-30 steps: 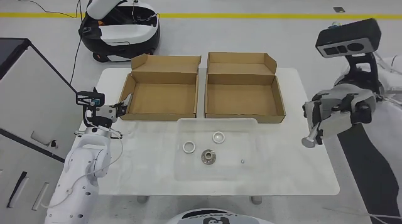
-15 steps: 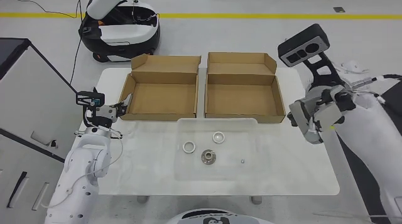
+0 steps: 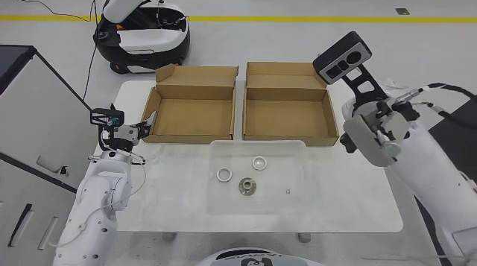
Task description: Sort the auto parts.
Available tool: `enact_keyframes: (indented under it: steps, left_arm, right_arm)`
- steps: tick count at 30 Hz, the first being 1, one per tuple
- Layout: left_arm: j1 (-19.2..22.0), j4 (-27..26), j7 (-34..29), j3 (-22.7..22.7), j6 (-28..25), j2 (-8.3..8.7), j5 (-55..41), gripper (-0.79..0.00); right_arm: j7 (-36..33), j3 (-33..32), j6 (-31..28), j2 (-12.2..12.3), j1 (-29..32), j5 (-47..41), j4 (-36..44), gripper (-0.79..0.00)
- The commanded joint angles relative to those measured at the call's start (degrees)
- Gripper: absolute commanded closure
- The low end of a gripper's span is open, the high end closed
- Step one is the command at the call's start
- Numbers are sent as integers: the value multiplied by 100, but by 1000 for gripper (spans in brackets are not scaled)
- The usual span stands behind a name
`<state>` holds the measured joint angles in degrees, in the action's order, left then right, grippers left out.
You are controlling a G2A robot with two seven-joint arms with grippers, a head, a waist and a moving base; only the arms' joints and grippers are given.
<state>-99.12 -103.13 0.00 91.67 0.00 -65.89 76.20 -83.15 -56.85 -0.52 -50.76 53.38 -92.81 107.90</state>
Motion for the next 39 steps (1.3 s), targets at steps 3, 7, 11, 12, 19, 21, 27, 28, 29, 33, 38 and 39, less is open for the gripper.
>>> enact_keyframes:
  steps: [3,7,11,12,19,21,27,28,29,33,38,39]
  left_arm:
    - [0,0,0,0,0,0,0,-785]
    - [0,0,0,0,0,0,0,-785]
    - [0,0,0,0,0,0,0,-785]
    - [0,0,0,0,0,0,0,-785]
    - [0,0,0,0,0,0,0,-785]
    - [0,0,0,0,0,0,0,-785]
    - [0,0,0,0,0,0,0,-785]
    - [0,0,0,0,0,0,0,-785]
    - [0,0,0,0,0,0,0,-785]
    - [0,0,0,0,0,0,0,-785]
    - [0,0,0,0,0,0,0,-785]
    - [0,0,0,0,0,0,0,-785]
  right_arm:
    - [58,-34,13,-62,2,159,-61,0]
    - [223,-90,31,-112,0,408,-127,0]
    - [470,-176,69,-149,5,663,-177,0]
    - [515,-195,83,-159,12,697,-181,0]
    - [755,-356,136,-205,34,1208,-250,0]
    - [794,-395,158,-210,47,1447,-265,0]
    - [884,-494,179,-254,144,1551,-277,0]
    - [895,-511,182,-263,161,1540,-282,0]
    - [907,-526,188,-272,180,1511,-284,0]
    - [903,-554,246,-317,252,1320,-282,0]
    - [944,-529,326,-400,356,818,-306,0]
    - [951,-525,335,-417,364,741,-310,0]
